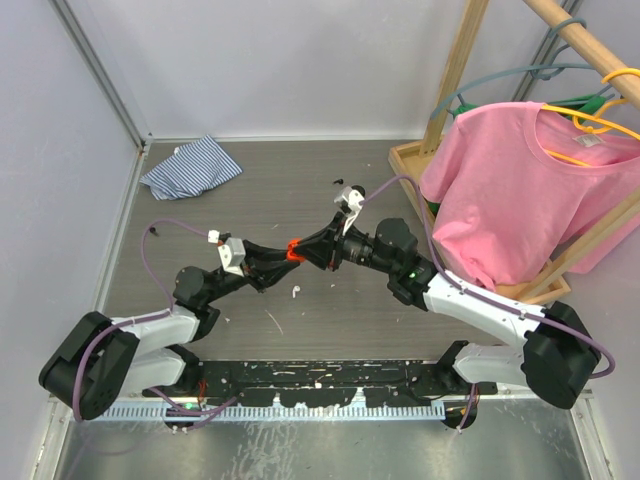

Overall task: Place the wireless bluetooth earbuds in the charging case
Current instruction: Place the earbud in the charging case.

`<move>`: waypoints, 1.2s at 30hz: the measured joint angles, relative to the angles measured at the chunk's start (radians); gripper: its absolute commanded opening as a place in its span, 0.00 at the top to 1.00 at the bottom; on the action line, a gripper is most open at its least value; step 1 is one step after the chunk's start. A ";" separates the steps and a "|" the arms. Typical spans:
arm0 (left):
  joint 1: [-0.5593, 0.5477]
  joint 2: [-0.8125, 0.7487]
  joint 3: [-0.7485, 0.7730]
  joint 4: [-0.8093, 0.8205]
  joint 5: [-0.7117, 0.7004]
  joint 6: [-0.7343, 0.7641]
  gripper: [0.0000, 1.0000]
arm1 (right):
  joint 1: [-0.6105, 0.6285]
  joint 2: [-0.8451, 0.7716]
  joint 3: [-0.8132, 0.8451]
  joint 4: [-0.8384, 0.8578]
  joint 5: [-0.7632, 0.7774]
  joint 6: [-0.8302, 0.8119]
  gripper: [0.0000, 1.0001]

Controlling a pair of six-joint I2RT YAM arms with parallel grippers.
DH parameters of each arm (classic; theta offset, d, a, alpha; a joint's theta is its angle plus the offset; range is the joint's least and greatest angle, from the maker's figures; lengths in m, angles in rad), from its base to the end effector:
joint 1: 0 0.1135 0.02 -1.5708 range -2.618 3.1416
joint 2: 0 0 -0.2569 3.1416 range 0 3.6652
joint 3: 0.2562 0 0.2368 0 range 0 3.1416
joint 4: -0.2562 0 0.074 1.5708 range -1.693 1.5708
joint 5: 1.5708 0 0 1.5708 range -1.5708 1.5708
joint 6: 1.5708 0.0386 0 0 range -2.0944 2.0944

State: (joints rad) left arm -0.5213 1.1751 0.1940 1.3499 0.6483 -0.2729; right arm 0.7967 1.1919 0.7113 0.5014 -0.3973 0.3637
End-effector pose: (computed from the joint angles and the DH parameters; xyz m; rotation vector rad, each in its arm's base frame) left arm 0.1583 -0.1178 0.2313 0.7427 1.1338 -1.0637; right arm 0.1749 0.2002 0.3018 -0.6863 1.5402 1.2025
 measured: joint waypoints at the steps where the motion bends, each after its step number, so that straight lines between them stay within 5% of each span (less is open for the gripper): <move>1: 0.000 -0.002 0.000 0.000 0.000 0.000 1.00 | 0.000 0.000 -0.003 0.000 0.002 0.000 0.80; 36: 0.000 -0.002 -0.010 -0.001 -0.005 0.001 1.00 | 0.001 -0.032 -0.016 -0.084 0.019 0.001 0.56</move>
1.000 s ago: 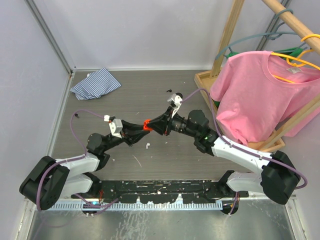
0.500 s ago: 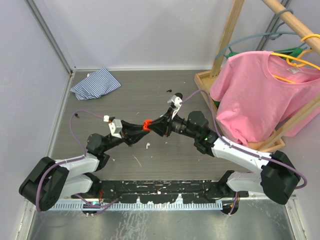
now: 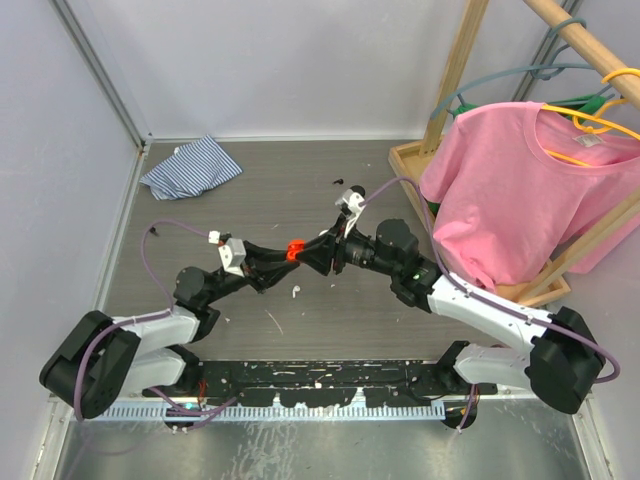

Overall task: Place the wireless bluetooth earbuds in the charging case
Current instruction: Place the earbud in the charging case.

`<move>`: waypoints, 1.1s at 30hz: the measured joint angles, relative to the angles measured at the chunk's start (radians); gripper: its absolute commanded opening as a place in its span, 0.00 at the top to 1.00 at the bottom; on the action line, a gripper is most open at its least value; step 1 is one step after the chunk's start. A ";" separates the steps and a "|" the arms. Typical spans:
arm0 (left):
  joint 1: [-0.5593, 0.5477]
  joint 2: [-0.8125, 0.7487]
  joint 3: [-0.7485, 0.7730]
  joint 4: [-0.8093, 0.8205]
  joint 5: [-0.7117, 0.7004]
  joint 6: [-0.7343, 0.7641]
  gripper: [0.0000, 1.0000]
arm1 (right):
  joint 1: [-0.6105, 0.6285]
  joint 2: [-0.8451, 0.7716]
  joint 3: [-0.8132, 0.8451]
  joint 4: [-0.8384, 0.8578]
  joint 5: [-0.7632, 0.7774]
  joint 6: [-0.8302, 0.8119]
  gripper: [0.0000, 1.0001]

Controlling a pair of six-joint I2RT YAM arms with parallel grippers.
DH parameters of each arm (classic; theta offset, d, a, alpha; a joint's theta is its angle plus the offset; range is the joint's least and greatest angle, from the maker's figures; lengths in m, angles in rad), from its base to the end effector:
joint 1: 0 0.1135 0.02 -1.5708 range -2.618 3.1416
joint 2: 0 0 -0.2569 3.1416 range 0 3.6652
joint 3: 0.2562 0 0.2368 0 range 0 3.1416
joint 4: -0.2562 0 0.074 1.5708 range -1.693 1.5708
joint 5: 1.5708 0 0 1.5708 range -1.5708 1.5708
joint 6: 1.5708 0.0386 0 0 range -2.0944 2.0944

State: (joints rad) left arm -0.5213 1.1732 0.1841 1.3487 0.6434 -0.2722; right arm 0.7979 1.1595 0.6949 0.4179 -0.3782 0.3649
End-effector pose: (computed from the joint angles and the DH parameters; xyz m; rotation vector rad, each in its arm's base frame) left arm 0.1573 -0.1170 0.2288 0.7385 1.1441 -1.0619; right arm 0.1704 0.1952 0.2949 -0.6780 1.6164 1.1796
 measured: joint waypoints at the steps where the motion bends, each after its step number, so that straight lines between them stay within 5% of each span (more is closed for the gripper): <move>1: 0.000 0.006 0.000 0.000 0.001 0.000 1.00 | 0.000 -0.002 0.006 -0.013 0.000 -0.001 0.56; 33: 0.000 0.039 0.005 0.001 0.036 0.000 1.00 | 0.000 -0.001 0.171 -0.380 0.024 -0.040 0.64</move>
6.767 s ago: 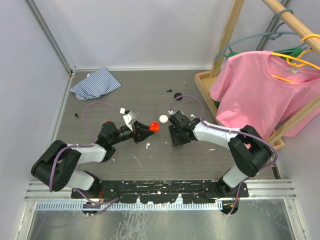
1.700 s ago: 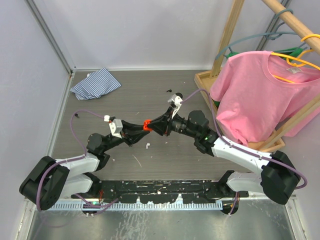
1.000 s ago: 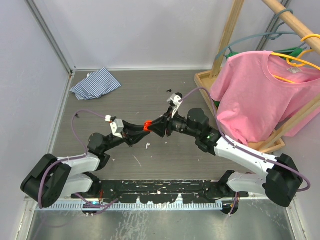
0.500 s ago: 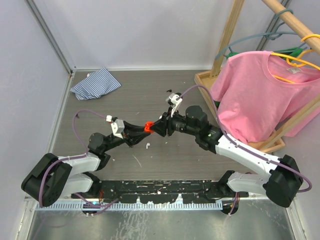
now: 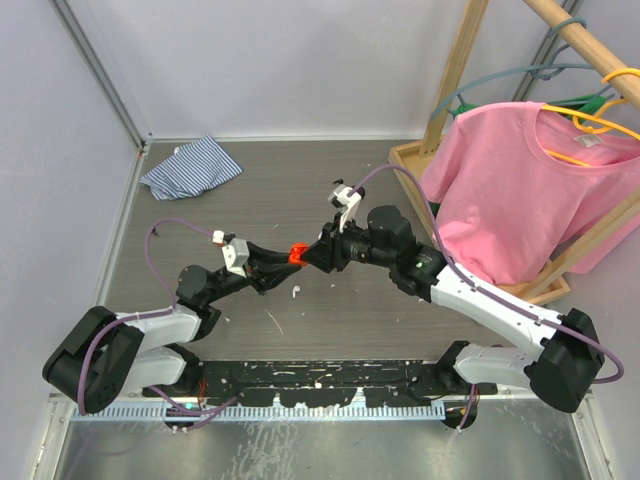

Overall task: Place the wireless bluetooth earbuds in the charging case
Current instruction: Place the earbud in the charging case.

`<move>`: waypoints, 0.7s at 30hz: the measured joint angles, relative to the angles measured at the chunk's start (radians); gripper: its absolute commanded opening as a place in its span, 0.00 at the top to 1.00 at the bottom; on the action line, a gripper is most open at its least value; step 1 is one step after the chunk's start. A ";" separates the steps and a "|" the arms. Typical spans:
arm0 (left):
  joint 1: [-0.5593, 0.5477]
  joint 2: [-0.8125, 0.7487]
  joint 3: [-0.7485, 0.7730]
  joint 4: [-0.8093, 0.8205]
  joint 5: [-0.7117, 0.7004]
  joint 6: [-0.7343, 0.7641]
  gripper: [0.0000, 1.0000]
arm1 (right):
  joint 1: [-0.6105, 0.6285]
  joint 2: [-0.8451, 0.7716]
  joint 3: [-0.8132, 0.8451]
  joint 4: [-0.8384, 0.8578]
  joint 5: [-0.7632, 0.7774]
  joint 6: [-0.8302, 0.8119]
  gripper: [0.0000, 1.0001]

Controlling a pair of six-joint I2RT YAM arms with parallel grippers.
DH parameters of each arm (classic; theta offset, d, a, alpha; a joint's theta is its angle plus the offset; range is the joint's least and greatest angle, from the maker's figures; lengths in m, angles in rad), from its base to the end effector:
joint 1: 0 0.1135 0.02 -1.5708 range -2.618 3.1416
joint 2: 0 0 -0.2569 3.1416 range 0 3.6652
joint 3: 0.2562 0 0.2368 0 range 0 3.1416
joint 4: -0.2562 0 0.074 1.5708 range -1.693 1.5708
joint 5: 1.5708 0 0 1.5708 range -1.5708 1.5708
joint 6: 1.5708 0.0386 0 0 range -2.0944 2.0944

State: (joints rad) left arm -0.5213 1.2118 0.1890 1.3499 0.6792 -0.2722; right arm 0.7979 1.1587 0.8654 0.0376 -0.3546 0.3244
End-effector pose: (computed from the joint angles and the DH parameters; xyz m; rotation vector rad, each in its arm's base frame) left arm 0.1603 -0.1200 0.2232 0.7709 1.1702 -1.0873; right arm 0.1722 0.1957 0.3122 -0.7157 1.8224 1.0912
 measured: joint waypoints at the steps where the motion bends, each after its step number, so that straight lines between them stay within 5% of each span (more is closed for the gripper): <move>1: 0.000 0.000 0.000 0.000 0.001 0.000 1.00 | 0.000 0.005 0.003 -0.003 -0.003 0.000 0.64; 21: 0.000 0.013 0.014 -0.001 0.074 -0.005 1.00 | 0.000 0.071 0.079 -0.032 -0.102 -0.041 0.67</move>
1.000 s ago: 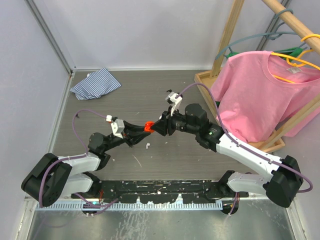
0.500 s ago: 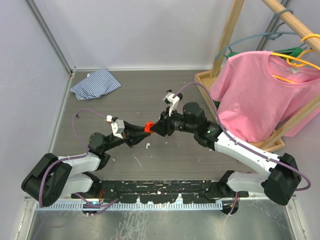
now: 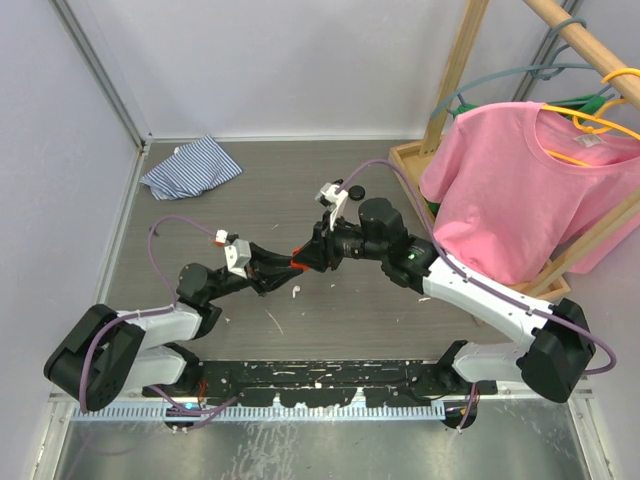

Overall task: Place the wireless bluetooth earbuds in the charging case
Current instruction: Place the earbud in the charging case.

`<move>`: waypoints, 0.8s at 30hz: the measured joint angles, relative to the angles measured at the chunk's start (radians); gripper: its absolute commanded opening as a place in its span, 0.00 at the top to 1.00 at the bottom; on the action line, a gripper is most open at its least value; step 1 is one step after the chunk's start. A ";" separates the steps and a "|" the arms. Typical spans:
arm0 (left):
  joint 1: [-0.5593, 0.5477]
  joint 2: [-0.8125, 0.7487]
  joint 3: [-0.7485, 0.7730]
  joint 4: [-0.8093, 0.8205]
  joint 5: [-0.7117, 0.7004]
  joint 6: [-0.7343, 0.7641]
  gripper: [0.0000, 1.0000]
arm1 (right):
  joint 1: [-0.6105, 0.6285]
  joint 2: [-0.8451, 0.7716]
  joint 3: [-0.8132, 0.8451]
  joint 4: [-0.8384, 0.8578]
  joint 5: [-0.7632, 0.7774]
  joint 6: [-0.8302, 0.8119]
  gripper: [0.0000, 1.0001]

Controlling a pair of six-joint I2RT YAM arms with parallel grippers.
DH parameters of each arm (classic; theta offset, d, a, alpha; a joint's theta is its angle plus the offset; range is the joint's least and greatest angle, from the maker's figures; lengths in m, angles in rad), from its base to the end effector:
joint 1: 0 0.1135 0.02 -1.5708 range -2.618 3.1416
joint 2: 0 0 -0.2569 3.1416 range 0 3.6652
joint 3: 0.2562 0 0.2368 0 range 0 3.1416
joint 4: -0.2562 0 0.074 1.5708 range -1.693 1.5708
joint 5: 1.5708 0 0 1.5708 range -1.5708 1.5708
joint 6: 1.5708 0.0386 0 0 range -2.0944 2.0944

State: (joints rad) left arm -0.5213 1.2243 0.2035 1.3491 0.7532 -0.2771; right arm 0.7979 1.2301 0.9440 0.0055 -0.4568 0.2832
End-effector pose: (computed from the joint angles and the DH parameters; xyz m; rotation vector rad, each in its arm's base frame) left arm 0.1606 -0.1227 0.2241 0.8363 1.1546 -1.1323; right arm 0.1800 0.2089 0.3185 -0.8307 1.8088 1.1500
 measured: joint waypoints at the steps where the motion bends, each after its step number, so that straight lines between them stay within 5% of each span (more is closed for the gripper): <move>1: 0.000 0.000 0.001 0.000 0.002 0.000 1.00 | 0.000 0.004 0.002 -0.001 -0.007 -0.002 0.67; 13: 0.000 0.003 0.004 -0.003 0.010 0.000 1.00 | 0.004 0.022 0.034 -0.047 -0.027 -0.059 0.59; 24: 0.000 0.008 0.004 -0.005 -0.052 0.001 1.00 | 0.005 -0.082 0.031 -0.068 0.119 -0.124 0.24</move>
State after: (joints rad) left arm -0.5217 1.2327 0.2073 1.3441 0.7010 -0.2764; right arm 0.8032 1.1484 0.9752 -0.0620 -0.3374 0.1593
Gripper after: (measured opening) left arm 0.249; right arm 0.689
